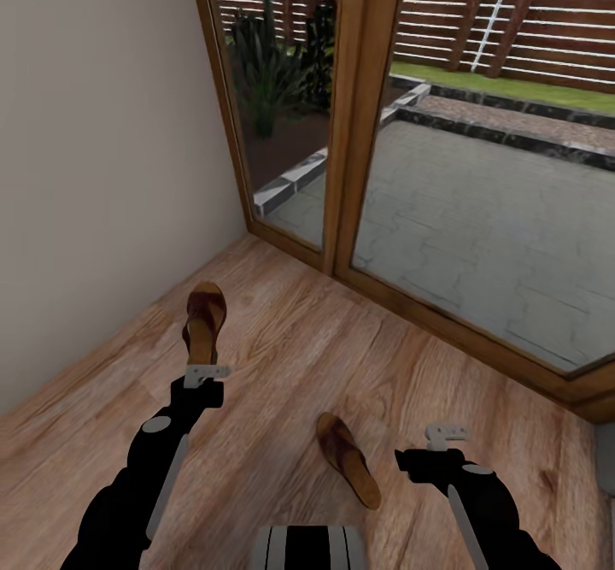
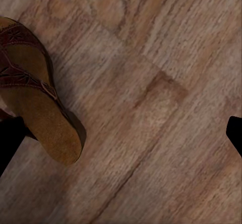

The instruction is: Pick up the two gym shoes and the two sandals from the corridor floor and place them onto the hallstand (shoe rack) in the corridor, making sure they are on the rack and not on the floor. Arrange them so the two gym shoes are next to each other and the two sandals are next to each other.

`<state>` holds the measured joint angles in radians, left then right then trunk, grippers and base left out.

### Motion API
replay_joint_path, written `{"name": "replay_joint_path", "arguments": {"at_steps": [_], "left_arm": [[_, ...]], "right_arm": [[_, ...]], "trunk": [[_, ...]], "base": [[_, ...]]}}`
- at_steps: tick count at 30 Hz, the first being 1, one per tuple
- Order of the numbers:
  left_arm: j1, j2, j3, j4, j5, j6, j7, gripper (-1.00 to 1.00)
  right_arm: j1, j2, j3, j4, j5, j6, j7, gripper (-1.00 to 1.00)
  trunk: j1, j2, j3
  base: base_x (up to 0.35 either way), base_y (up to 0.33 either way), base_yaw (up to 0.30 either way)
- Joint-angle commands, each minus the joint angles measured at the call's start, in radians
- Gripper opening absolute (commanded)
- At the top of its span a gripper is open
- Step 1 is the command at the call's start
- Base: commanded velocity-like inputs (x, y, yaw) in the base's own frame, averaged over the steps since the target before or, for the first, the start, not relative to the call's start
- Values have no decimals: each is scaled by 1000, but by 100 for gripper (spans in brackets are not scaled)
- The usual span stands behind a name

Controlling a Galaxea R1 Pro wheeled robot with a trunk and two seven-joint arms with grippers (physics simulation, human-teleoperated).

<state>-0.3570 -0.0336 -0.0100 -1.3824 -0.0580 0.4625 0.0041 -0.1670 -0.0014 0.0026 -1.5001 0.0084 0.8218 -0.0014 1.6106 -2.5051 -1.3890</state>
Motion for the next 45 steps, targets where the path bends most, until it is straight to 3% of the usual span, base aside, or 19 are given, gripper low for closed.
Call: {"name": "replay_joint_path", "arguments": {"at_steps": [1, 29, 45], "left_arm": [[0, 0, -1, -1, -6, 5, 0, -100], [0, 0, 1, 0, -5, 5, 0, -100], [3, 2, 2, 2, -7, 5, 0, -100]], "right_arm": [[0, 0, 0, -1, 1, 5, 0, 100], [0, 0, -1, 0, -4, 5, 0, 100], [0, -1, -1, -2, -9, 5, 0, 100]], "trunk": [[0, 0, 1], [0, 0, 5], [0, 0, 5]], "base": [[-16, -5, 151], [-122, 43, 17], [-17, 14, 0]]}}
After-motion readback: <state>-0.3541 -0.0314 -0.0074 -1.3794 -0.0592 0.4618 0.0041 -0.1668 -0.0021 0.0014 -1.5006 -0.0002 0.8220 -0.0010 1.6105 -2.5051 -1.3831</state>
